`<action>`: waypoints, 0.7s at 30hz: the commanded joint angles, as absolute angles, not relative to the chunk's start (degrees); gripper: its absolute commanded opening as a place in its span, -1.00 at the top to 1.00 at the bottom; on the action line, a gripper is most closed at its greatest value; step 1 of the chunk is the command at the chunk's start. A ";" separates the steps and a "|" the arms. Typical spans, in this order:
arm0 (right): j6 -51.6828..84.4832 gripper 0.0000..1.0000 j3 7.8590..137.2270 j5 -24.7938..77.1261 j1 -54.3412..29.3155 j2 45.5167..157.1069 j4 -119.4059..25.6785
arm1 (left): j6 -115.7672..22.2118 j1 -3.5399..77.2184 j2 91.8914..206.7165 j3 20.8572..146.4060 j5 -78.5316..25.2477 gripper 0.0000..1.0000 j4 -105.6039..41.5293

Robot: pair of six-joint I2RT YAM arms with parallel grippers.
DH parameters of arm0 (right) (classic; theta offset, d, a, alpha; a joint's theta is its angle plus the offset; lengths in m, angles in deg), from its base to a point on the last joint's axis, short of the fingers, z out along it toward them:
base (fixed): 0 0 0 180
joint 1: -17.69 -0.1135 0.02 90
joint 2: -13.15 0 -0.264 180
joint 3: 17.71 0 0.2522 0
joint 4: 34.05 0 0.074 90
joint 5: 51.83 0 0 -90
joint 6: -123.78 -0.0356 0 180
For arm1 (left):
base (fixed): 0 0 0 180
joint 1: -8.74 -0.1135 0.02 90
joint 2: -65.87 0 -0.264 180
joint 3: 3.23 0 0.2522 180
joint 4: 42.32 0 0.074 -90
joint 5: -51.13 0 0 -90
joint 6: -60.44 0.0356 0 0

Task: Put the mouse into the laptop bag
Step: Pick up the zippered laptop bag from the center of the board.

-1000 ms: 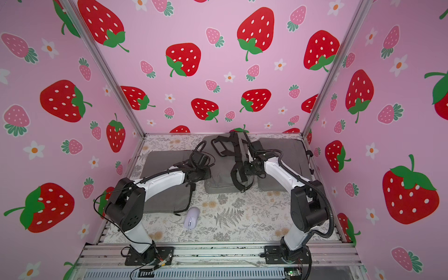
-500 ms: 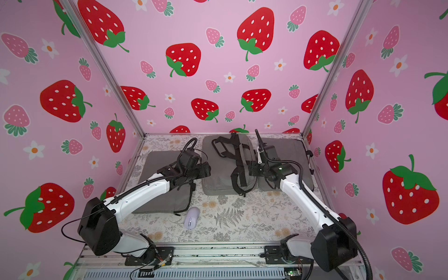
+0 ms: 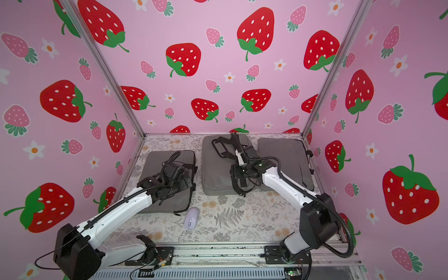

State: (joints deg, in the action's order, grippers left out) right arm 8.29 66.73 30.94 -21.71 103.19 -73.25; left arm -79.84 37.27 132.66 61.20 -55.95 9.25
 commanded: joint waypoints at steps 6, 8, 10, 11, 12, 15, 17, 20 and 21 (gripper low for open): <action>10.97 -0.23 84.14 26.86 -29.70 120.60 -72.19 | -85.19 24.70 121.09 52.19 -53.43 -0.99 16.86; 11.49 -0.23 89.24 26.17 -30.92 125.36 -73.50 | -84.31 21.63 119.69 50.15 -49.54 -0.99 15.62; 12.05 -0.22 94.66 25.06 -31.89 130.17 -75.27 | -83.48 19.36 119.42 48.27 -46.26 -0.99 14.57; 12.16 -0.22 97.12 24.72 -32.28 132.65 -75.92 | -83.41 18.80 119.62 47.39 -45.39 -0.99 14.39; 12.21 -0.22 99.41 24.42 -32.53 135.03 -76.49 | -83.35 18.44 119.98 46.56 -44.75 -0.99 14.20; 11.98 -0.22 106.15 24.36 -32.59 141.29 -78.89 | -84.34 18.17 120.59 44.46 -44.31 -0.99 13.73; 12.40 -0.22 110.96 25.13 -32.63 145.20 -80.11 | -85.38 18.14 120.47 43.18 -44.31 -0.99 13.58; 13.22 -0.22 119.84 24.79 -32.58 152.02 -83.36 | -86.42 18.06 119.54 41.74 -43.88 -0.99 13.56; 13.28 -0.22 122.30 24.18 -32.65 153.93 -84.40 | -86.70 18.05 119.26 41.38 -43.80 -0.99 13.63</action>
